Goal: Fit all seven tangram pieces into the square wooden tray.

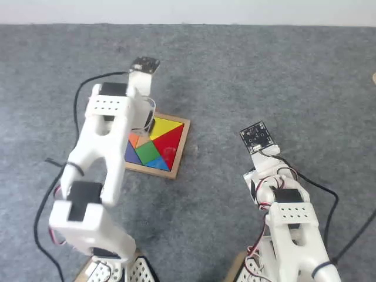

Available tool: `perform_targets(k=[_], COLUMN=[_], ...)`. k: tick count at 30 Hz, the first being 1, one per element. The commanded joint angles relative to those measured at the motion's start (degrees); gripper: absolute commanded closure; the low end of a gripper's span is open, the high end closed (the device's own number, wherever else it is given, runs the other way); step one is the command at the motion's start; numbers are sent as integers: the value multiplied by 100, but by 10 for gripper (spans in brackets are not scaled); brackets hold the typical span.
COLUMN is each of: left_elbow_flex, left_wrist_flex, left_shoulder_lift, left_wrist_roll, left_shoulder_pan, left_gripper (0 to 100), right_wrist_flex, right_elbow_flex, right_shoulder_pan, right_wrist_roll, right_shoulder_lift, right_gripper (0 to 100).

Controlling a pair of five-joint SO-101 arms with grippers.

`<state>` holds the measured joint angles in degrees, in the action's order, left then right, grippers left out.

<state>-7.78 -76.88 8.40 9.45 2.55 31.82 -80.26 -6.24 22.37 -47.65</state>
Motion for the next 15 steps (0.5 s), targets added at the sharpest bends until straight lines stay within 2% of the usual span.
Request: perform_targets(k=[1,3,6,12,15], left_elbow_flex=[57,-549,-1965,-5244,-6220], left_wrist_flex=[9,325,1240,3578,4273], left_shoulder_lift=[-1275,-2110,-3411,-5415,-5996], left_wrist_roll=[105,97,88,123,97], left_shoulder_pan=[44,35,35,35,35], left_gripper=[968,959,947,944,944], right_wrist_flex=[-31,40,382,1851,2695], right_elbow_flex=[70,70,18,70,18], right_shoulder_pan=[92,242,558,954,927], right_wrist_roll=[44,26,-97,-308,-290], right_shoulder_lift=[-198,-418,-1007,-2615,-3442], right_gripper=[991,991,991,991,991])
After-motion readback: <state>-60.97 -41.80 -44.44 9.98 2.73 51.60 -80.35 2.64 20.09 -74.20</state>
